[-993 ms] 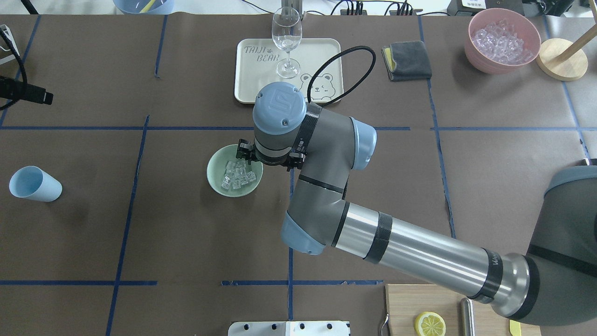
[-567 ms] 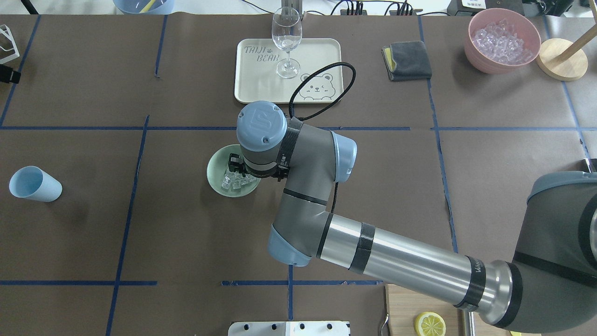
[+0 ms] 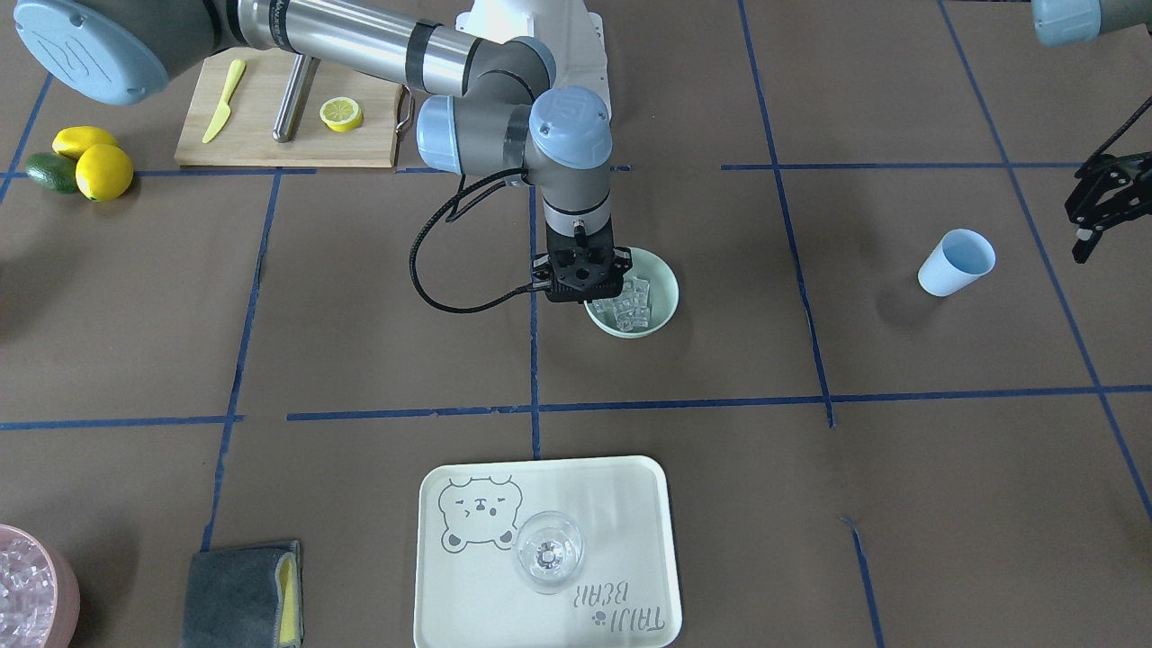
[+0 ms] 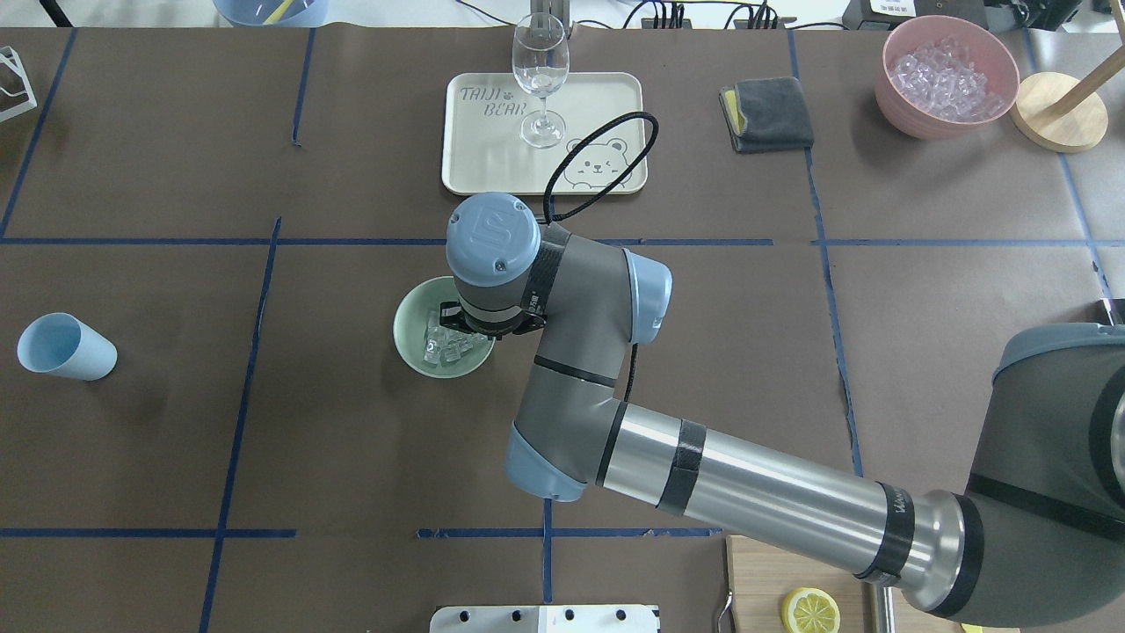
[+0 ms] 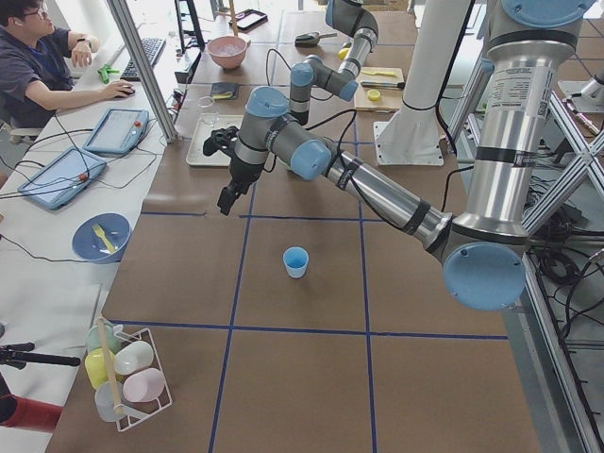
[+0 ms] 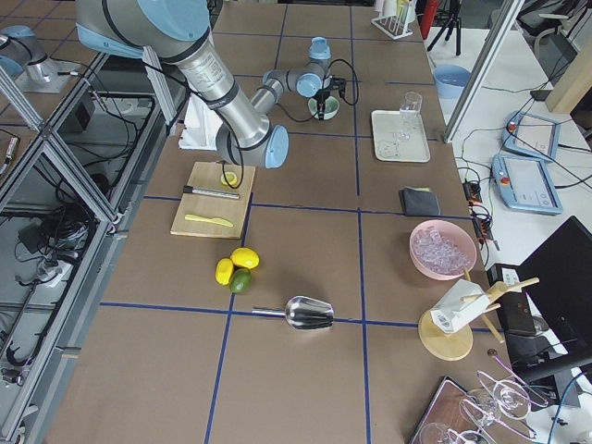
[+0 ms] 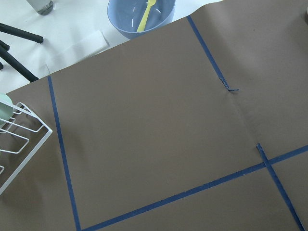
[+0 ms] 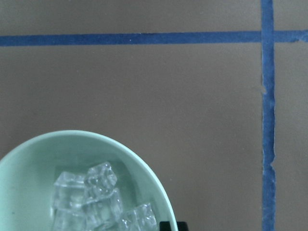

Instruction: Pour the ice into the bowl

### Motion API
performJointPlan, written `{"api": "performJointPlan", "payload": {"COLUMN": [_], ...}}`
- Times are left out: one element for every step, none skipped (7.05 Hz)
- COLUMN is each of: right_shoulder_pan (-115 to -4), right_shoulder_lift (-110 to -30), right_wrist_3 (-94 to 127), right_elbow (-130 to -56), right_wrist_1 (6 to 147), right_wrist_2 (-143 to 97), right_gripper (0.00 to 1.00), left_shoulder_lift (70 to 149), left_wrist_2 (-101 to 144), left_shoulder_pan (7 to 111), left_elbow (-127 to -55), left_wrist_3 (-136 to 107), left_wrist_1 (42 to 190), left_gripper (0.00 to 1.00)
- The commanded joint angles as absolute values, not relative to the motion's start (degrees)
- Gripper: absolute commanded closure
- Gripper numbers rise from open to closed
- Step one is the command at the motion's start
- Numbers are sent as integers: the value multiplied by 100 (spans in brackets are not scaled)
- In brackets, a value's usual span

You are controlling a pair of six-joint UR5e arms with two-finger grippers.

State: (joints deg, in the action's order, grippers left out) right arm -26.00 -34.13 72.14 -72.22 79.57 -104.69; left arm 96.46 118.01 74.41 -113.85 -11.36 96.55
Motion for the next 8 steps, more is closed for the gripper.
{"api": "performJointPlan", "payload": {"right_shoulder_pan": [-2698, -2890, -3153, -3486, -3794, -4188, -4636, -5137], "right_shoulder_lift": [-3401, -3480, -3654, -4117, -4679, -5146, -5455, -5867], "right_wrist_3": [7216, 7225, 7199, 7024, 6822, 6429, 5824, 5166], "right_elbow": [-7495, -7819, -8379, -9124, -9758, -10165, -10404, -10563], "right_wrist_1": [7866, 8005, 8424, 8620, 8726, 8936, 9112, 9201], "right_wrist_2": [-10555, -10773, -10958, -11177, -11397, -11626, -11872, -12179], "right_gripper": [100, 100, 100, 100, 100, 100, 100, 100], "left_shoulder_lift": [9659, 9737, 9764, 9678, 9642, 9581, 9493, 9492], "left_wrist_2": [11856, 11865, 11891, 12153, 12416, 12697, 12953, 13173], "left_shoulder_pan": [7968, 8215, 8366, 8376, 8402, 8524, 8839, 8964], "left_elbow": [-10998, -10612, -10382, -10075, -9768, -9617, -9607, -9615], "left_wrist_3": [-312, 162, 315, 325, 430, 448, 448, 440], "left_wrist_1": [9659, 9668, 9642, 9624, 9615, 9607, 9424, 9143], "left_gripper": [0, 0, 0, 0, 0, 0, 0, 0]}}
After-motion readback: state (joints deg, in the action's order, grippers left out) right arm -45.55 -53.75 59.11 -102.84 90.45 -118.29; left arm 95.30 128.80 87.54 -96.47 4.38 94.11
